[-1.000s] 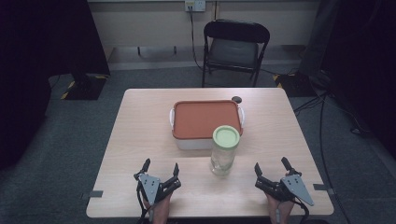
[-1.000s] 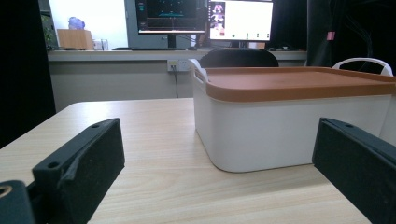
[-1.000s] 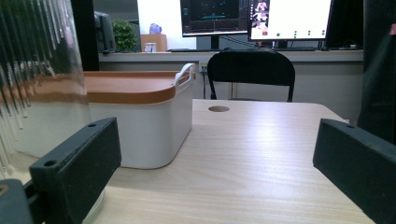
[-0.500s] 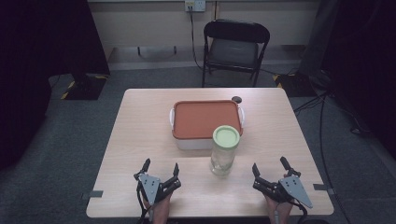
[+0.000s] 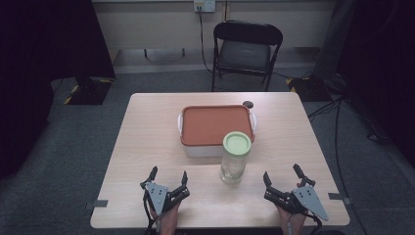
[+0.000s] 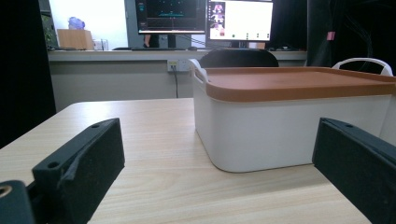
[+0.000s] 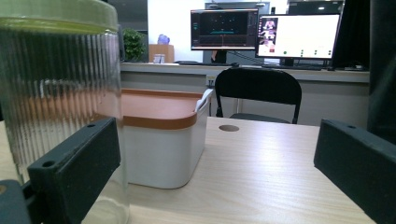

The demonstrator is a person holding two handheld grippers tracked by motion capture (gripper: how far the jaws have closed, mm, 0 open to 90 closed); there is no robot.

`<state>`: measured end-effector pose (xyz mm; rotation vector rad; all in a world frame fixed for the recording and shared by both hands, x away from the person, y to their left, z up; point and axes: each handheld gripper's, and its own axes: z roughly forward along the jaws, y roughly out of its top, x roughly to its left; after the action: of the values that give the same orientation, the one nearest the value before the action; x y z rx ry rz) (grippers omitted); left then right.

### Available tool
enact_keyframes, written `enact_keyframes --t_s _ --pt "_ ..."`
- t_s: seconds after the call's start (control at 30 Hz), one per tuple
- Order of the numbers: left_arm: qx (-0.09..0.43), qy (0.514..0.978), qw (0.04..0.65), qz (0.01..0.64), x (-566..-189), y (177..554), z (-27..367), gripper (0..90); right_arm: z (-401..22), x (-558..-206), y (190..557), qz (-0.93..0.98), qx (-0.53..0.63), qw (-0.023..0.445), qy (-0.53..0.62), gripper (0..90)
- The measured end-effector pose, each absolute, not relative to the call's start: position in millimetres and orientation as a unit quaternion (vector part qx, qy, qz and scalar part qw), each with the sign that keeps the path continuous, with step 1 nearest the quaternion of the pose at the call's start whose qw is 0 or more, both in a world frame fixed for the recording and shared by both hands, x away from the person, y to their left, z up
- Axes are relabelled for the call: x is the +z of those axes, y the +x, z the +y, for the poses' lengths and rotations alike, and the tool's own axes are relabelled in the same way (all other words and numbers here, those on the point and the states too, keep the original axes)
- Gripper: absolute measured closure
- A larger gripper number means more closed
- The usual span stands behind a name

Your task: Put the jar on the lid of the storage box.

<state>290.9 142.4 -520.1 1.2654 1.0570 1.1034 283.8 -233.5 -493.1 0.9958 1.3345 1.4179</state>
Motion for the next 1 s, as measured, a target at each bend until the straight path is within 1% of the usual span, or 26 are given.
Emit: enact_keyframes --t_s 0.43,0.63,0.9,1.0 --pt "0.466 0.534 0.547 0.446 -520.2 290.9 142.4 1.8 -223.2 -485.2 282.4 0.559 0.572 0.452 0.394 0.0" --pt "0.466 0.534 0.547 0.446 -520.1 290.9 142.4 1.8 -220.6 -482.6 283.0 0.559 0.576 0.438 0.405 0.0" --pt "0.466 0.534 0.547 0.446 -520.1 290.9 142.4 1.8 -214.0 -475.6 283.4 0.566 0.578 0.437 0.393 0.0" --pt "0.466 0.534 0.547 0.446 -520.1 290.9 142.4 1.8 -213.0 -473.0 283.4 0.567 0.585 0.428 0.392 0.0"
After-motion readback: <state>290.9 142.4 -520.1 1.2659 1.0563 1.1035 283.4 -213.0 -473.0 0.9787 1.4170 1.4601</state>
